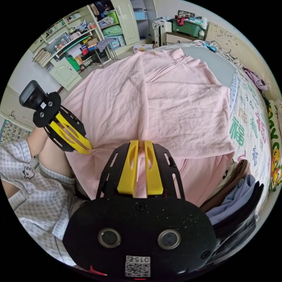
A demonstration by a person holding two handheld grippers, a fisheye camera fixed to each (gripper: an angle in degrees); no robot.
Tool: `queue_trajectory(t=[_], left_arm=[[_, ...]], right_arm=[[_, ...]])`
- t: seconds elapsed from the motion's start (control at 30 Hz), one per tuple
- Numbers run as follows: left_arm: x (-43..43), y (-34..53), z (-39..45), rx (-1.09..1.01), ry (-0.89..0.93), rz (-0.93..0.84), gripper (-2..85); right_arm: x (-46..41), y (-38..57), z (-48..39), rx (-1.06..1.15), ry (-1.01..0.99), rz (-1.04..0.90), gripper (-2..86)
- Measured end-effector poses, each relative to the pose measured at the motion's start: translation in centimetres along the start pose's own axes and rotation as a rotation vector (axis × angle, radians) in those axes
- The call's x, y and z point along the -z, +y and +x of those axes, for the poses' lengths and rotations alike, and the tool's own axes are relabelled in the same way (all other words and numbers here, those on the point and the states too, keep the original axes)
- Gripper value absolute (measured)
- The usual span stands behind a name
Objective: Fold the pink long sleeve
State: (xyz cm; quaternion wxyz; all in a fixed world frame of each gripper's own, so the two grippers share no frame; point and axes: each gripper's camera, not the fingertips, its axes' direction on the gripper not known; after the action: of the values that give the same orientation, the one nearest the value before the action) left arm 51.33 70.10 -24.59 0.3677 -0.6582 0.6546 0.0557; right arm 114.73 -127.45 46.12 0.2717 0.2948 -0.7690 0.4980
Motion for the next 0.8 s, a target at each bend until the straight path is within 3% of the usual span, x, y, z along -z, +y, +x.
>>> queue_trajectory(t=[0.17, 0.63, 0.73, 0.8], left_arm=[[0.5, 0.1, 0.9, -0.046, -0.003, -0.031, -0.2], [3.6, 2.0, 0.2, 0.08, -0.01, 0.067, 3.0], [8.5, 5.6, -2.8, 0.207, -0.013, 0.205, 5.8], [11.9, 7.7, -5.8, 0.355, -0.098, 0.262, 7.0]], right_arm=[[-0.7, -0.6, -2.2, 0.037, 0.096, -0.031, 3.7], [0.9, 2.8, -2.1, -0.005, -0.075, 0.014, 5.8], [3.7, 5.5, 0.8, -0.093, -0.105, 0.11, 5.4], [6.9, 7.3, 4.4, -0.223, -0.119, 0.304, 5.7]])
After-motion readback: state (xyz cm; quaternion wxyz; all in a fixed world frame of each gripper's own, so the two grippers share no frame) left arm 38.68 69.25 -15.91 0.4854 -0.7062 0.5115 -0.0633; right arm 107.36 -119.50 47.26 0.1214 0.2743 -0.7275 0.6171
